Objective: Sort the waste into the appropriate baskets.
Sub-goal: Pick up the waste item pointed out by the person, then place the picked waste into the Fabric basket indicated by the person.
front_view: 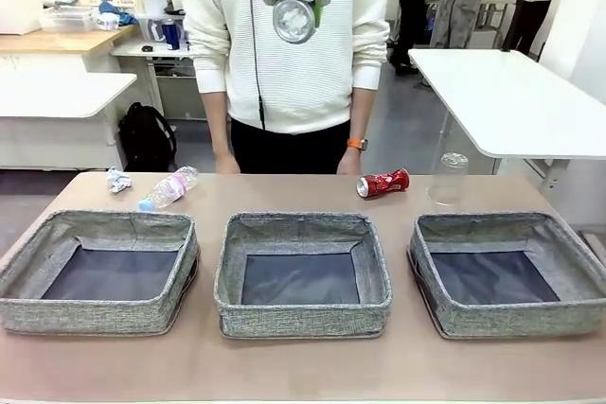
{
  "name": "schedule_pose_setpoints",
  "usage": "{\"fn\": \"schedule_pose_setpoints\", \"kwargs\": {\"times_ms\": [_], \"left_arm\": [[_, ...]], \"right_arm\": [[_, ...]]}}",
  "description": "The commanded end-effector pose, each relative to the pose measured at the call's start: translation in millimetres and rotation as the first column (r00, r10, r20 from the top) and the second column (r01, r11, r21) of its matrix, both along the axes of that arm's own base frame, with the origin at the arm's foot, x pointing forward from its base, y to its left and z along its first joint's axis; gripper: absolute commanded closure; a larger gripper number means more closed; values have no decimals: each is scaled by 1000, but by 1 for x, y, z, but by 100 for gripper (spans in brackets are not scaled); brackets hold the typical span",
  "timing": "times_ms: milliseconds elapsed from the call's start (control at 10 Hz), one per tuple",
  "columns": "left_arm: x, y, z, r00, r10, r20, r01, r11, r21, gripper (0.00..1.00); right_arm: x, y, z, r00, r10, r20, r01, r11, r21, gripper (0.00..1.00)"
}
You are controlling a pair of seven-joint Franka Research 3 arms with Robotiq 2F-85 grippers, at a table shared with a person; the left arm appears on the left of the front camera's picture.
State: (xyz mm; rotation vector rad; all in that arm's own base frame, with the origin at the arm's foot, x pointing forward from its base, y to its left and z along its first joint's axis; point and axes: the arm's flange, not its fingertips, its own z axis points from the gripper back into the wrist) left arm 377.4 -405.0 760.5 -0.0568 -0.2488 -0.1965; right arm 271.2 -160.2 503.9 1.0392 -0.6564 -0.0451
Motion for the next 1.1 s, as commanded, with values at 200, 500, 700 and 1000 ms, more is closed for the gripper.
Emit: {"fn": "schedule_pose_setpoints", "kwargs": {"times_ms": [200,500,700,1000], "left_arm": [[-4,9,-6,1000,10,7,-10,1000,-16,59],[-4,9,-6,1000,10,7,-10,1000,-16,59],[-4,9,-6,1000,10,7,-10,1000,-16,59],[-4,9,-6,1000,10,7,-10,1000,-16,59]], "right_arm": [[3,1,2,999,3,36,-3,1000,9,0],[3,1,2,999,3,36,-3,1000,9,0],[3,1,2,999,3,36,-3,1000,9,0],[3,1,2,999,3,36,-3,1000,9,0]]}}
